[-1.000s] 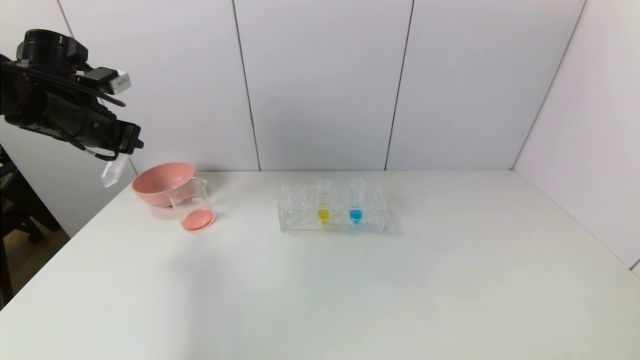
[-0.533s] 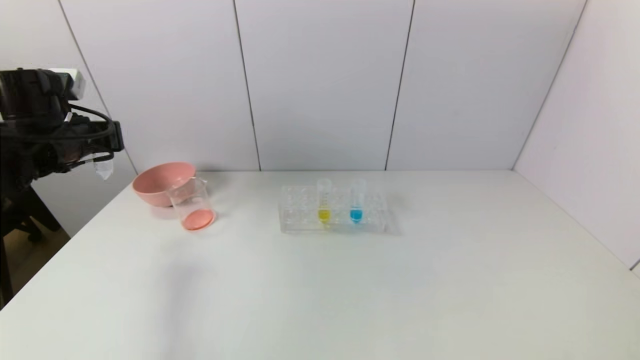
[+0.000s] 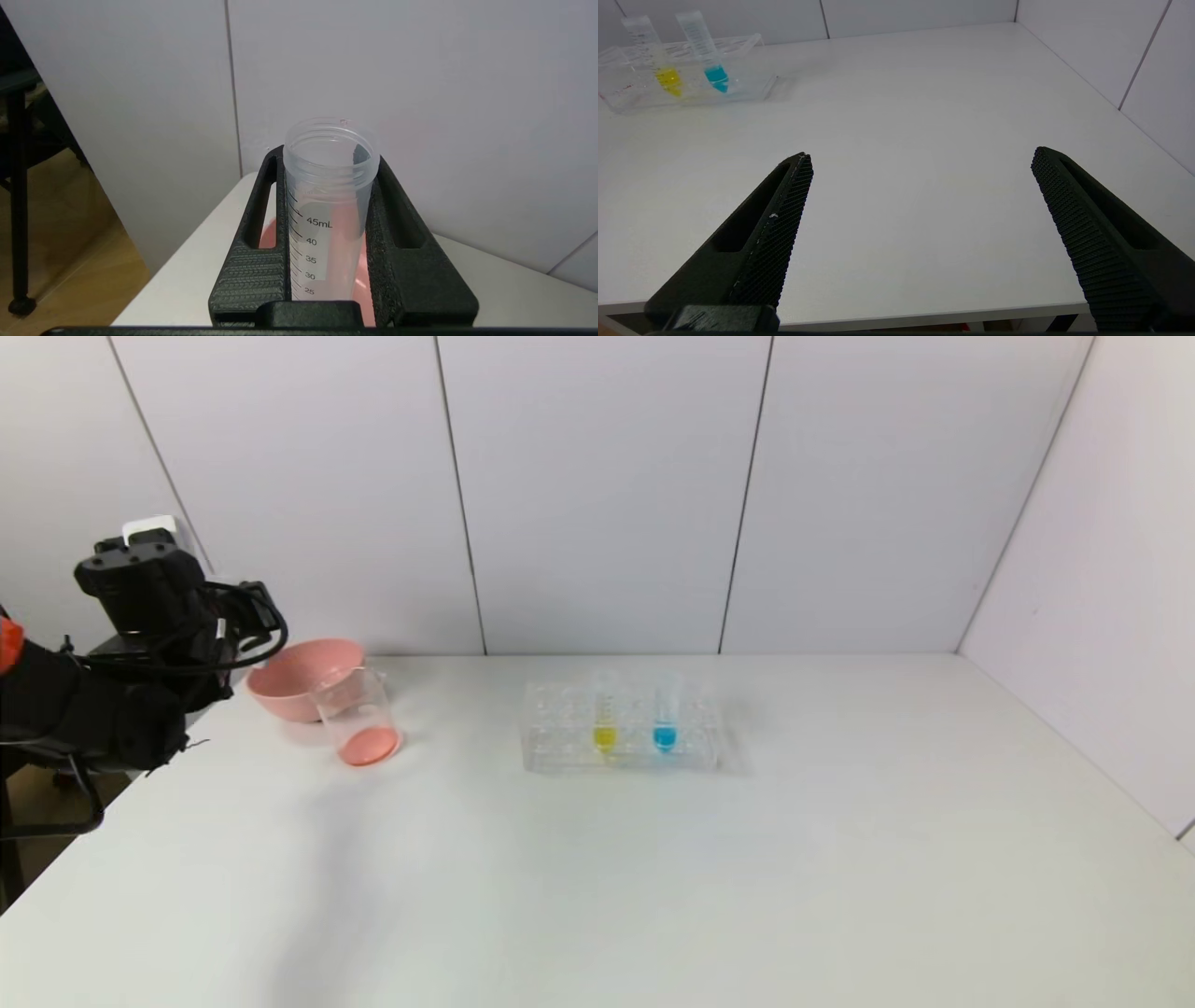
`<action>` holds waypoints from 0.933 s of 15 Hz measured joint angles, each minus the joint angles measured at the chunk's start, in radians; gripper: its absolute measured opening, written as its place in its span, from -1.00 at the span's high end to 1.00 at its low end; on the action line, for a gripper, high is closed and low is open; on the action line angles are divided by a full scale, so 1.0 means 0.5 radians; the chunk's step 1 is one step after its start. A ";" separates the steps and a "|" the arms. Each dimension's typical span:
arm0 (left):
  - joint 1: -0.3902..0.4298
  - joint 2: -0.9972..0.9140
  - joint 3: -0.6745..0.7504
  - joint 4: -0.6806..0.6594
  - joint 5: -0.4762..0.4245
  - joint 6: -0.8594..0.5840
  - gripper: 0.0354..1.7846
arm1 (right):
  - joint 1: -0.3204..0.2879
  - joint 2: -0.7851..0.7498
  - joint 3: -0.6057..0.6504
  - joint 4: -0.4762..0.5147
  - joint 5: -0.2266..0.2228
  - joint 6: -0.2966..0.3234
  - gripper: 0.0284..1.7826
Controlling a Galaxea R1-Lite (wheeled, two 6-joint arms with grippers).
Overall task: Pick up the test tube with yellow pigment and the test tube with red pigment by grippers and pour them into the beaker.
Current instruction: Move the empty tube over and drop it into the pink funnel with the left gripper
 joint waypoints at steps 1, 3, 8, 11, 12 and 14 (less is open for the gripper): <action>-0.006 0.064 0.000 -0.028 0.002 -0.024 0.51 | 0.000 0.000 0.000 0.000 0.001 -0.001 -0.92; -0.021 0.176 -0.001 -0.079 0.001 -0.055 0.51 | 0.000 0.000 0.000 0.000 0.000 0.000 -0.92; -0.043 0.336 -0.019 -0.191 0.002 -0.043 0.44 | 0.000 0.000 0.000 0.000 0.000 0.000 -0.92; -0.044 0.354 -0.026 -0.215 0.001 -0.043 0.13 | 0.000 0.000 0.000 0.001 0.000 0.000 -0.92; -0.044 0.355 -0.027 -0.229 0.002 -0.041 -0.05 | 0.000 0.000 0.000 0.000 0.000 0.000 -0.92; -0.046 0.349 -0.027 -0.229 0.001 -0.040 -0.43 | 0.000 0.000 0.000 0.000 0.000 0.000 -0.92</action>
